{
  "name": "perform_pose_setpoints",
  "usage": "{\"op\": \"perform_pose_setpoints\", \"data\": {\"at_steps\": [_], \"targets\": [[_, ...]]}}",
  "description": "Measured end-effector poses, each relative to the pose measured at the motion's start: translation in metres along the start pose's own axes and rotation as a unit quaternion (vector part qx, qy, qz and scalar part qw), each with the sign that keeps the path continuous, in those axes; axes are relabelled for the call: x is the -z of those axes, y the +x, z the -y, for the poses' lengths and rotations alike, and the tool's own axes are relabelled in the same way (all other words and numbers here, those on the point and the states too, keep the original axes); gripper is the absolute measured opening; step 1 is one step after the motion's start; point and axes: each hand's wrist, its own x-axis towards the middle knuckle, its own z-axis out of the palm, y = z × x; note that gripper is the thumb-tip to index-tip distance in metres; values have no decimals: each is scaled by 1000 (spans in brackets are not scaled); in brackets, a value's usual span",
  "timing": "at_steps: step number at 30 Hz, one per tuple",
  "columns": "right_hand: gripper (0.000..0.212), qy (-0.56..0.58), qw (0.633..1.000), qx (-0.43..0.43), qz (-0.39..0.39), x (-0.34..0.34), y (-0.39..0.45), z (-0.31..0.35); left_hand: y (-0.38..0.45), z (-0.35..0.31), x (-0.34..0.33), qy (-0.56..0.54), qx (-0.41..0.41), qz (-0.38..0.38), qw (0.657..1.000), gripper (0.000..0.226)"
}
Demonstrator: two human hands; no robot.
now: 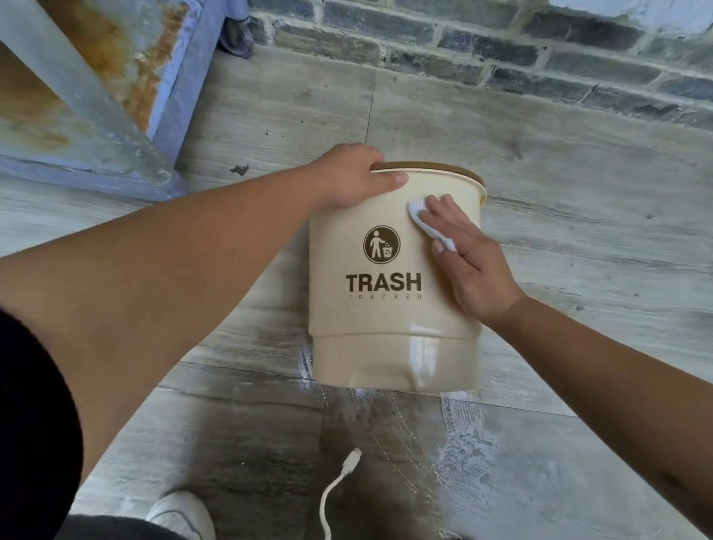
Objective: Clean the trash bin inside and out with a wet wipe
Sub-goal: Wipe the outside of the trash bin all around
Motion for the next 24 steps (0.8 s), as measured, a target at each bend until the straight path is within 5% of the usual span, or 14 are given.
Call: {"op": "perform_pose_setpoints", "data": {"at_steps": [4, 10, 17, 19, 21, 24], "targets": [[41, -128, 983, 90, 93, -10, 15, 18, 2, -7, -3, 3, -24, 6, 1000, 46], [39, -270, 898, 224, 264, -53, -5, 45, 10, -28, -10, 65, -30, 1, 997, 44], [25, -209, 862, 240, 395, -83, -81, 52, 14, -44, -15, 100, -28, -1, 995, 43], [25, -108, 898, 191, 381, -80, -88, 56, 12, -45, -15, 103, -37, -6, 994, 44], [27, 71, 936, 36, 344, -66, -84, 64, 10, -42, -13, 89, -53, -14, 995, 45], [25, 277, 932, -146, 183, -36, -58, 60, 3, -24, -2, 27, -45, -37, 998, 54]]}}
